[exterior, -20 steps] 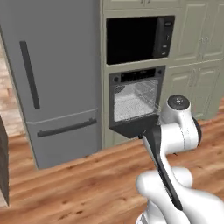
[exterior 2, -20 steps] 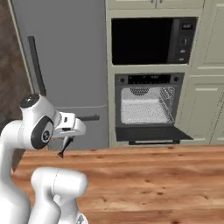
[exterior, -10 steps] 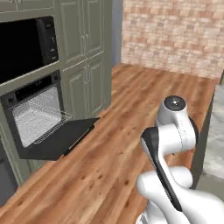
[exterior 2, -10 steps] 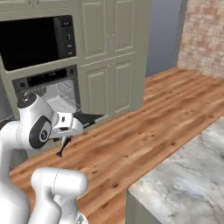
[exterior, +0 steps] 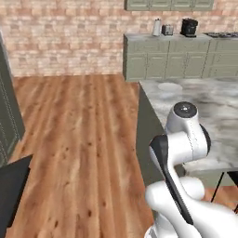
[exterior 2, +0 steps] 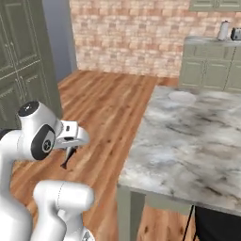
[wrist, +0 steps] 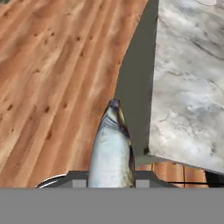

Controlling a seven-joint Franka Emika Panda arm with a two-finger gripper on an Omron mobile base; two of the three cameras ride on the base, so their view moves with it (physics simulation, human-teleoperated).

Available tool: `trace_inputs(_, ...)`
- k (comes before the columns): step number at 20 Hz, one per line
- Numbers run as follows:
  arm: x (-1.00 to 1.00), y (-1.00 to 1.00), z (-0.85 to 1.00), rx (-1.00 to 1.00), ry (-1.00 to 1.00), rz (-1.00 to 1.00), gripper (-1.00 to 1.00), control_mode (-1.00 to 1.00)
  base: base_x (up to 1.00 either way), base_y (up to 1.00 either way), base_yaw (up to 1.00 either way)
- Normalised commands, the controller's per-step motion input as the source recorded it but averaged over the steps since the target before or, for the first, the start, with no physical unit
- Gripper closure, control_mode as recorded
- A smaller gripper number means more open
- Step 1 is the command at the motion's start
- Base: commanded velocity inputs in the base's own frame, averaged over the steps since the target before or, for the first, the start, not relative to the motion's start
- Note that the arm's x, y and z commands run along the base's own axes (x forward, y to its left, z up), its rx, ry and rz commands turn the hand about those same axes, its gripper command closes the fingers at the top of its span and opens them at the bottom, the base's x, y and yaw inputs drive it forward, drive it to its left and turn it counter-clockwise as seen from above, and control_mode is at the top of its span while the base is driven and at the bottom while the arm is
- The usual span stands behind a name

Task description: Take the fish from the oven and place it on the plate on the counter.

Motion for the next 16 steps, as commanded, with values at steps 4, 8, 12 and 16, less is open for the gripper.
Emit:
trace_inputs(4,0.0,0.0,0.0,0.0,0.0,0.0,1.0,1.0,0.02,0.23,-0.95)
trace_inputs(8,0.0,0.0,0.0,0.0,0.0,0.0,1.0,1.0,-0.03,0.76,-0.68)
trace_inputs(12,0.0,0.0,0.0,0.0,0.0,0.0,1.0,1.0,0.05,1.0,-0.49)
trace_inputs(16,0.0,0.0,0.0,0.0,0.0,0.0,1.0,1.0,0.35,1.0,-0.18)
